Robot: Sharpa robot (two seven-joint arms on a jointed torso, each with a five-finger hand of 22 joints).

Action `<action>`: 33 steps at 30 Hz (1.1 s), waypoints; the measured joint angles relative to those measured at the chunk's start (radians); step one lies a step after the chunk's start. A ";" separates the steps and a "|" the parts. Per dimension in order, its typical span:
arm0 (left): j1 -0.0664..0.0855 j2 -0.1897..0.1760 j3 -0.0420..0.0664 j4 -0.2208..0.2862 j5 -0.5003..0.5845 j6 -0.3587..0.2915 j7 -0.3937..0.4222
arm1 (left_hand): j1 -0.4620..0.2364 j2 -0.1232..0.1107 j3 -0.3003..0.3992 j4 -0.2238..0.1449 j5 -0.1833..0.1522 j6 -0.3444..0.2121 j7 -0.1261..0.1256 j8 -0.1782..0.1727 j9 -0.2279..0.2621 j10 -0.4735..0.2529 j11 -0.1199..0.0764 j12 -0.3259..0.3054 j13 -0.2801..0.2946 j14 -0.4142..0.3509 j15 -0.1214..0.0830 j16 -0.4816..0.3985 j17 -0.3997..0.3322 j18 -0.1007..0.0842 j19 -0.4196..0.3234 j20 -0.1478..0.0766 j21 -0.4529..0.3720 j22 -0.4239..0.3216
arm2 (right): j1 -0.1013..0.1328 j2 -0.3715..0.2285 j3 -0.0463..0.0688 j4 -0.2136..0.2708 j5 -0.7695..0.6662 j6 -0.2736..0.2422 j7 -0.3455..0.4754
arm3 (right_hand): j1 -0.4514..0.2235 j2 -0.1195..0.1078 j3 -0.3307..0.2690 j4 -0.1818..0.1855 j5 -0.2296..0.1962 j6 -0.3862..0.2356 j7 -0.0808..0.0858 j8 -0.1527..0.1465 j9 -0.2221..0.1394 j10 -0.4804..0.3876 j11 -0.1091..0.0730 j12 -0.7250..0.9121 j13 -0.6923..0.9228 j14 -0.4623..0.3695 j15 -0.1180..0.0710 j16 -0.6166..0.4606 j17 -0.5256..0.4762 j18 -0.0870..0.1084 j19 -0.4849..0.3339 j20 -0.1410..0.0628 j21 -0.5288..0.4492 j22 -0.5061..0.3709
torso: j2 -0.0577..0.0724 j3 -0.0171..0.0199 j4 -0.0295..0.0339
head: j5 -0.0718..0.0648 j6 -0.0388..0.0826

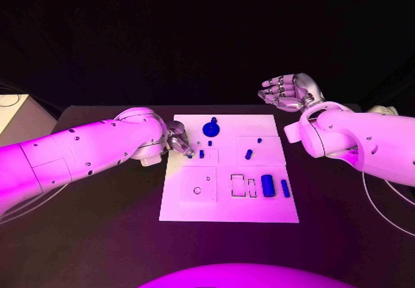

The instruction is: Assemble the parts on the task board

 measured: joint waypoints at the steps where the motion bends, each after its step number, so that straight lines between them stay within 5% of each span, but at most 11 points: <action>1: 0.000 0.001 0.000 -0.001 0.000 0.001 0.000 | 0.000 0.000 0.000 0.000 0.000 0.000 0.000 0.000 0.000 0.000 0.000 0.000 0.000 0.000 0.000 0.000 0.000 0.000 0.000 0.000 0.000 0.000 | 0.000 0.000 0.000 0.000 0.001 0.000 0.000 | 0.000 0.000 0.000 0.000 0.005 0.000 0.000 0.000 -0.001 0.000 0.000 0.000 0.000 0.000 0.000 0.000 -0.001 0.000 0.000 0.000 0.000 -0.002 | 0.000 0.0000 0.0001 | 0.000 0.000; 9: 0.000 0.004 0.000 -0.007 0.000 0.003 0.000 | -0.045 0.010 -0.011 -0.011 -0.003 0.006 -0.008 0.000 0.003 0.006 -0.006 -0.008 -0.010 -0.001 -0.001 0.000 0.000 0.000 0.000 0.000 0.000 0.000 | 0.000 0.000 0.000 0.000 0.004 0.005 0.000 | -0.003 0.003 -0.003 -0.003 0.006 0.000 0.000 0.000 -0.002 0.004 -0.004 0.000 0.000 0.000 0.000 -0.004 -0.003 0.000 0.000 0.000 0.000 -0.004 | 0.000 -0.0001 0.0011 | -0.003 -0.001; 10: 0.000 0.005 0.000 -0.008 0.000 0.002 0.000 | -0.053 0.007 0.027 -0.054 -0.009 0.005 -0.010 -0.002 0.002 0.006 -0.006 -0.012 -0.013 -0.003 -0.004 0.000 0.000 0.000 0.000 0.000 0.000 0.000 | 0.000 0.000 0.000 0.000 0.005 0.005 0.001 | -0.003 0.003 -0.003 -0.003 0.006 0.000 0.000 0.000 -0.002 0.004 -0.004 0.000 0.000 0.000 0.000 -0.004 -0.003 0.000 0.000 0.000 0.000 -0.004 | 0.000 -0.0002 0.0011 | -0.003 -0.001; 16: 0.000 0.007 0.000 -0.013 0.001 0.001 0.000 | -0.094 0.012 0.018 -0.074 -0.011 0.011 -0.020 -0.024 -0.008 0.006 -0.006 -0.018 -0.017 0.000 -0.008 0.000 0.000 0.000 0.000 0.000 -0.005 0.000 | 0.000 0.000 0.000 0.001 0.006 0.007 0.001 | -0.004 0.004 -0.003 -0.003 0.012 0.000 0.000 0.000 -0.003 0.004 -0.004 -0.004 0.000 0.000 0.000 -0.008 -0.005 0.000 0.000 0.000 0.000 -0.009 | 0.000 -0.0007 0.0011 | -0.003 0.000; 22: -0.001 0.008 -0.001 -0.022 0.001 -0.002 0.000 | -0.127 0.013 -0.120 0.014 -0.017 0.030 -0.020 -0.042 -0.021 0.004 -0.012 -0.019 -0.017 0.000 -0.008 0.000 0.000 0.000 0.000 0.000 -0.007 0.000 | 0.000 -0.001 0.000 0.001 0.007 0.008 0.001 | -0.004 0.004 -0.003 -0.003 0.012 0.000 0.000 -0.004 -0.006 0.004 -0.004 -0.008 0.000 0.000 0.000 -0.012 -0.009 0.000 -0.007 0.000 0.000 -0.014 | 0.000 -0.0007 0.0011 | -0.005 0.000; 26: -0.001 0.009 -0.002 -0.025 0.001 -0.004 0.000 | -0.129 0.010 -0.169 0.040 -0.017 0.030 -0.020 -0.046 -0.021 -0.001 -0.008 -0.019 -0.017 0.000 -0.008 0.000 0.000 0.000 0.000 0.000 -0.009 0.000 | 0.000 -0.001 0.000 0.001 0.008 0.010 0.000 | -0.008 0.008 -0.003 -0.003 0.012 0.000 0.000 -0.006 -0.009 0.004 -0.004 -0.014 0.000 0.000 0.000 -0.016 -0.013 0.000 -0.017 0.002 0.000 -0.020 | 0.000 -0.0007 0.0011 | -0.006 0.000; 33: -0.002 0.009 -0.002 -0.029 0.002 -0.006 0.001 | -0.130 0.009 -0.209 0.068 -0.017 0.032 -0.021 -0.049 -0.025 -0.004 -0.004 -0.025 -0.023 0.000 -0.008 0.000 0.000 0.000 -0.004 -0.004 -0.012 0.000 | 0.000 -0.001 0.000 0.003 0.008 0.012 -0.002 | -0.008 0.008 -0.014 -0.014 0.012 0.000 0.000 -0.014 -0.019 0.007 0.000 -0.026 0.000 -0.001 0.007 -0.035 -0.028 0.000 -0.155 0.007 -0.007 -0.066 | 0.000 -0.0007 0.0011 | -0.007 0.000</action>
